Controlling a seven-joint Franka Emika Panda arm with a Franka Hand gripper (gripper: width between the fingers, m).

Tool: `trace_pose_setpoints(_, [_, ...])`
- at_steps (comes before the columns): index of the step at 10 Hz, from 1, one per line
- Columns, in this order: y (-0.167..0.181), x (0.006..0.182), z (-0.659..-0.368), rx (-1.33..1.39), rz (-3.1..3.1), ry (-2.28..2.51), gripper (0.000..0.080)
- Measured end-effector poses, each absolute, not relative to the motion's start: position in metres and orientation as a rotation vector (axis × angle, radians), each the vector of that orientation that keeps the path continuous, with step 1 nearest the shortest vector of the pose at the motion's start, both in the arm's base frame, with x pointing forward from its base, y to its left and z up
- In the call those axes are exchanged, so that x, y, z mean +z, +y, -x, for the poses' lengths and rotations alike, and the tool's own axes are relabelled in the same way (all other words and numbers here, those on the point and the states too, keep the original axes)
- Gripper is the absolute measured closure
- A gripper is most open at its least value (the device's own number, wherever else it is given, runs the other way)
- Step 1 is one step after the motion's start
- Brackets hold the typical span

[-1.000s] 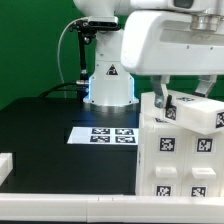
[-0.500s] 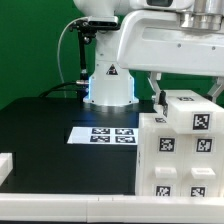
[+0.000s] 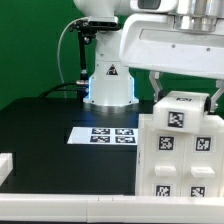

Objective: Assemble cabinet

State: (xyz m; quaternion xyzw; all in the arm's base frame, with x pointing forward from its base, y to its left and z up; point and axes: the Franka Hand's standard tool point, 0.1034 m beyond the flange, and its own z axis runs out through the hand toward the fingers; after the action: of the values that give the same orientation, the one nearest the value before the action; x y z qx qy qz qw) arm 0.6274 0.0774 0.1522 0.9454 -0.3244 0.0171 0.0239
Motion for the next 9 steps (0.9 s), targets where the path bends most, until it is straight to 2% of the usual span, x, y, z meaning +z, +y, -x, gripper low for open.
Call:
trace_pose_setpoints(6, [0.0837,0.1528,-0.6273,0.038,-2.669,-1.636,0.0245])
trace_pose_setpoints(9, [0.0849,0.1527,-0.6262,-0.018,-2.286,-2.181,0.0245])
